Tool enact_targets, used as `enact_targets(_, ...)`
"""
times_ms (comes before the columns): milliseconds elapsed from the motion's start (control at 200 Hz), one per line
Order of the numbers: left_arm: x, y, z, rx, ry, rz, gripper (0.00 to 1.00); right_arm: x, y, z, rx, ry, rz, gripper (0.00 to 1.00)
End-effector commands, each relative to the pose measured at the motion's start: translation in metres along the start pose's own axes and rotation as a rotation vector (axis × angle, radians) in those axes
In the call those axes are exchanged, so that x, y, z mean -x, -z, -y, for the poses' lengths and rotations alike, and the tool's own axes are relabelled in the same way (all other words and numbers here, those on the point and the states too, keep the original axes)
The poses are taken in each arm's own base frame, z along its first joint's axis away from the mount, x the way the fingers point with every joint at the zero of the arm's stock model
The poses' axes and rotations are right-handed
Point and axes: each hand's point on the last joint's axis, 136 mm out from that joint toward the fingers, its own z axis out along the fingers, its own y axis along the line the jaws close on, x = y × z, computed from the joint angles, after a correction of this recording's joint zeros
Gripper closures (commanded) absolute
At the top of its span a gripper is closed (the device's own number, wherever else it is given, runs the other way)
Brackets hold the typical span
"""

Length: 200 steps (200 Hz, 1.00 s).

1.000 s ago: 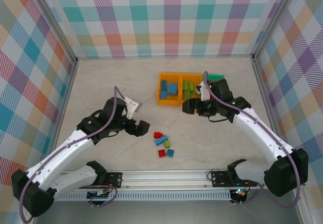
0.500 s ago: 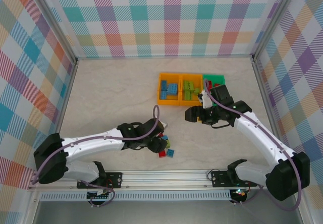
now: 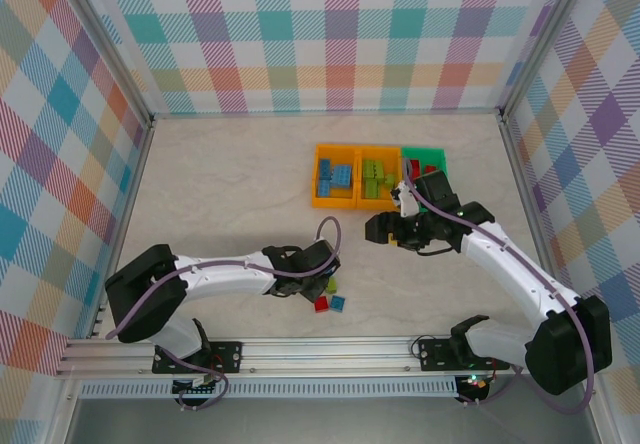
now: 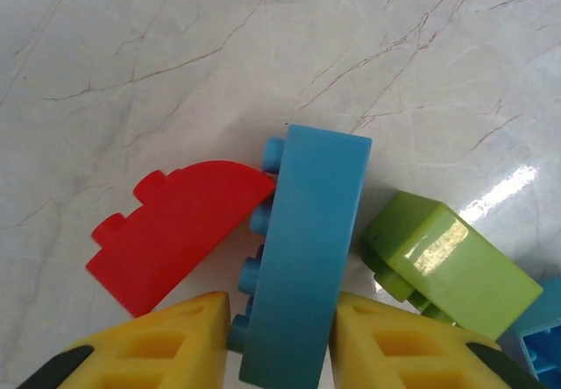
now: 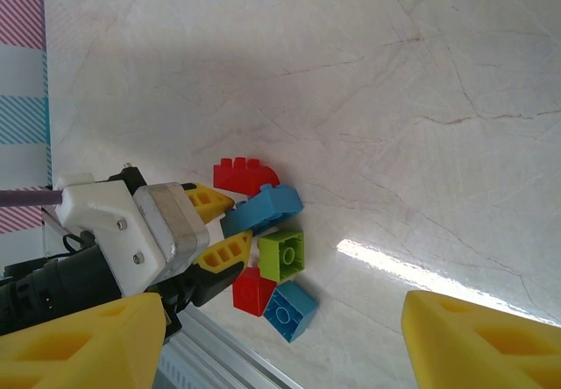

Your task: Sort the legos into containers by color

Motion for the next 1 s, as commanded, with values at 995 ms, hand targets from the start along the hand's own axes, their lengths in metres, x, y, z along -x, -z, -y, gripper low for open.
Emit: enact_targets(995,0.181,0.068,-0.091,0.233,0.158,0.443,0.86,0.012,0.045,-0.033,0.057,0.007,0.170,0.29)
